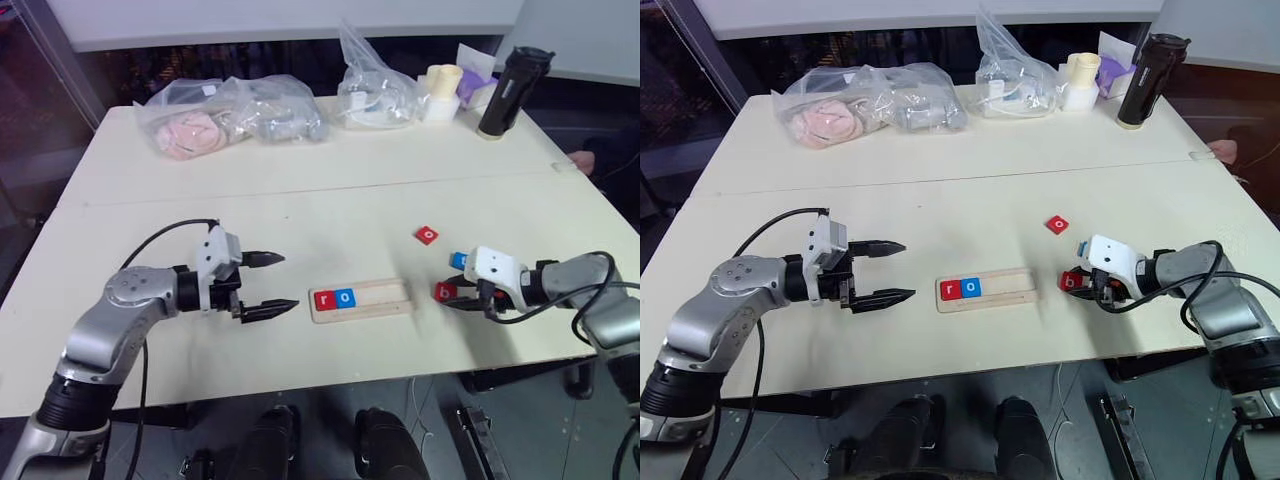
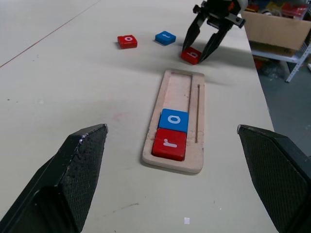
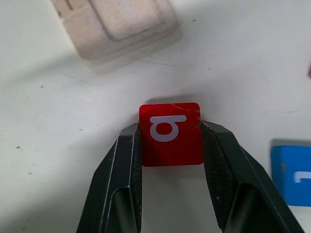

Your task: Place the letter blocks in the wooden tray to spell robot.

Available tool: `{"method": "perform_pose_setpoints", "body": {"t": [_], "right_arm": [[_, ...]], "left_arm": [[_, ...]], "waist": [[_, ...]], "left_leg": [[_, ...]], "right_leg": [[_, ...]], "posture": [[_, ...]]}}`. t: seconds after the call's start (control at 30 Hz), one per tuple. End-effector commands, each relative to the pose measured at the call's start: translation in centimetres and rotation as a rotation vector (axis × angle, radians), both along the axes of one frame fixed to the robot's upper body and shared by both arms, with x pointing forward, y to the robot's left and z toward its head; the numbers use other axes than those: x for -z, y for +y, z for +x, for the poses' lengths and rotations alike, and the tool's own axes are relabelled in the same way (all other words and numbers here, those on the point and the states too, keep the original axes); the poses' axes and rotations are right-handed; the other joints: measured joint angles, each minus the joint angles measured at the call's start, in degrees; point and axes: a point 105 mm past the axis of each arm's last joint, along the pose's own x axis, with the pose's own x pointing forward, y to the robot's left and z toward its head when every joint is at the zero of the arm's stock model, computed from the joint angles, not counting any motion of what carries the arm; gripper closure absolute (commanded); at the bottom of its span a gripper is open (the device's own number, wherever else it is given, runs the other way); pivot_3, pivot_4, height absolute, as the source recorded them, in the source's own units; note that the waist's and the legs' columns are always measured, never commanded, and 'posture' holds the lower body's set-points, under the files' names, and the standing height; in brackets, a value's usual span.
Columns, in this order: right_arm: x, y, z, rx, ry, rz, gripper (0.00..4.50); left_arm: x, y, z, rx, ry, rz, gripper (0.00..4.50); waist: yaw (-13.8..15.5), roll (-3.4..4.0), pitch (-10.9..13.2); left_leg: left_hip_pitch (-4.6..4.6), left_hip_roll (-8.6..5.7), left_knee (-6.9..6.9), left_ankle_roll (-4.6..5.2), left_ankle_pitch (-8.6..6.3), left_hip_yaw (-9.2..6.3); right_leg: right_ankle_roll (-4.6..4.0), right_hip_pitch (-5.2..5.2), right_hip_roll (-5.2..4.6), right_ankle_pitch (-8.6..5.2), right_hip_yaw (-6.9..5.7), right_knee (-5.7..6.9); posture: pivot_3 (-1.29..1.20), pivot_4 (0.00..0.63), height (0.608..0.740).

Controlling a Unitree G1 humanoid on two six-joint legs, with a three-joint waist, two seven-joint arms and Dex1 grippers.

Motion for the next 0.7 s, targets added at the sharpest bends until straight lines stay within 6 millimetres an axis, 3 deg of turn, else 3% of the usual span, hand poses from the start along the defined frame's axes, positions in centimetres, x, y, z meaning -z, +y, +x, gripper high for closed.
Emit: {"method": "perform_pose_setpoints", "body": {"t": [0.03, 0.23, 0.3, 0.7], "right_arm": [[-3.5, 4.3, 0.0, -0.195, -0.104, -0.004, 3.37], [-3.3, 9.9, -0.3, -0.363, -0.090, 0.028, 3.37], [-2.9, 10.8, 0.0, -0.380, -0.085, 0.028, 3.37], [-1.3, 11.4, 0.3, -0.415, -0.038, -0.009, 3.37]], "left_arm": [[-1.1, 0.2, 0.2, -0.002, -0.055, -0.002, 0.00], [-1.3, -0.1, 0.4, 0.008, -0.054, -0.001, 0.00], [-1.3, -0.2, 0.4, 0.014, -0.053, 0.000, 0.00], [-1.4, -0.8, -1.7, 0.092, -0.027, 0.013, 0.00]], "waist": [[-0.2, 0.01, 0.0], [0.5, -0.03, 0.0], [0.8, -0.03, 0.0], [1.2, -0.03, 0.0]], "left_leg": [[0.00, 0.01, -0.02, 0.00, 0.00, 0.00], [-0.02, 0.02, -0.07, -0.01, 0.00, -0.05], [-0.04, -0.04, -0.03, -0.01, 0.00, -0.01], [-0.04, -0.03, -0.07, -0.03, 0.01, -0.01]], "right_leg": [[0.00, -0.02, 0.01, 0.00, 0.01, 0.00], [0.05, -0.06, 0.05, 0.02, -0.02, 0.00], [0.05, -0.07, 0.00, 0.02, -0.01, -0.02], [0.12, -0.15, 0.06, 0.07, -0.02, 0.04]], "posture": [[0.00, 0.150, 0.725], [0.00, 0.150, 0.725], [0.00, 0.150, 0.725], [0.00, 0.150, 0.725]]}}
